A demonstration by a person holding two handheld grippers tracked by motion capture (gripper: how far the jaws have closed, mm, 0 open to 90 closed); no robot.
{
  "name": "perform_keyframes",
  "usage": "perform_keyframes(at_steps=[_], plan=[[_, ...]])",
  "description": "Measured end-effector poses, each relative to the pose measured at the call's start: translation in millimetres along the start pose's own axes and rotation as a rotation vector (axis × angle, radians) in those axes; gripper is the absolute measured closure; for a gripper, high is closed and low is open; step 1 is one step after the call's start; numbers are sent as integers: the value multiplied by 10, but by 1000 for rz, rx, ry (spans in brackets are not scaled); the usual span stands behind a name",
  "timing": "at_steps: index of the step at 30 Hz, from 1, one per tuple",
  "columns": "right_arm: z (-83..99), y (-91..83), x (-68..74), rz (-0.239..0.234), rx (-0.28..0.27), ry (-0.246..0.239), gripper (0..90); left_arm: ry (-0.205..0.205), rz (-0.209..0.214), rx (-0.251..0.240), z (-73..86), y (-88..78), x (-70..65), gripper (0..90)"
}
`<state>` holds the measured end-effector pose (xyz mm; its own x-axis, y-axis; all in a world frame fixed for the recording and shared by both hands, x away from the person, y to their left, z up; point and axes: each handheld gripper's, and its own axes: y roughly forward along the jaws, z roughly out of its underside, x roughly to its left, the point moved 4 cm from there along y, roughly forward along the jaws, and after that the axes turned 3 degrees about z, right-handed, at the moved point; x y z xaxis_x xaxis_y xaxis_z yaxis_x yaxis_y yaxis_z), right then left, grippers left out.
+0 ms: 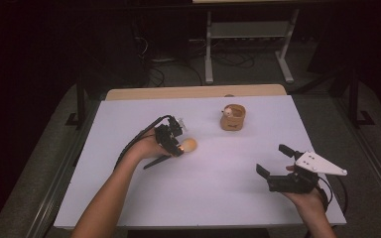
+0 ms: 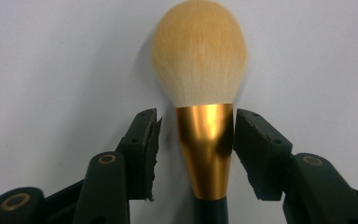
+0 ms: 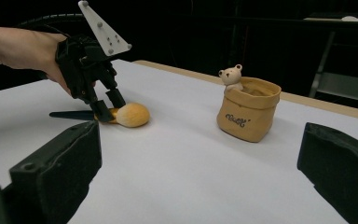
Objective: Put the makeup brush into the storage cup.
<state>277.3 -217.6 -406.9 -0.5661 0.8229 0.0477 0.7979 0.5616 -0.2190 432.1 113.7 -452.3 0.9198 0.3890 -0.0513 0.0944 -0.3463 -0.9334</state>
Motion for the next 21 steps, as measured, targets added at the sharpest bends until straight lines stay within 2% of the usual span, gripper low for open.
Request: perform_keyframes(at_steps=[6,12,21], plan=[[0,-1,-1,0,1,0,0,3,7,28,4,37,-9,552],[-1,-3,-1,1,1,1,0,-8,12,28,-4,51,-17,573],[-3,-6,-2,1,0,3,0,-3,11,40,-13,50,-19,606]])
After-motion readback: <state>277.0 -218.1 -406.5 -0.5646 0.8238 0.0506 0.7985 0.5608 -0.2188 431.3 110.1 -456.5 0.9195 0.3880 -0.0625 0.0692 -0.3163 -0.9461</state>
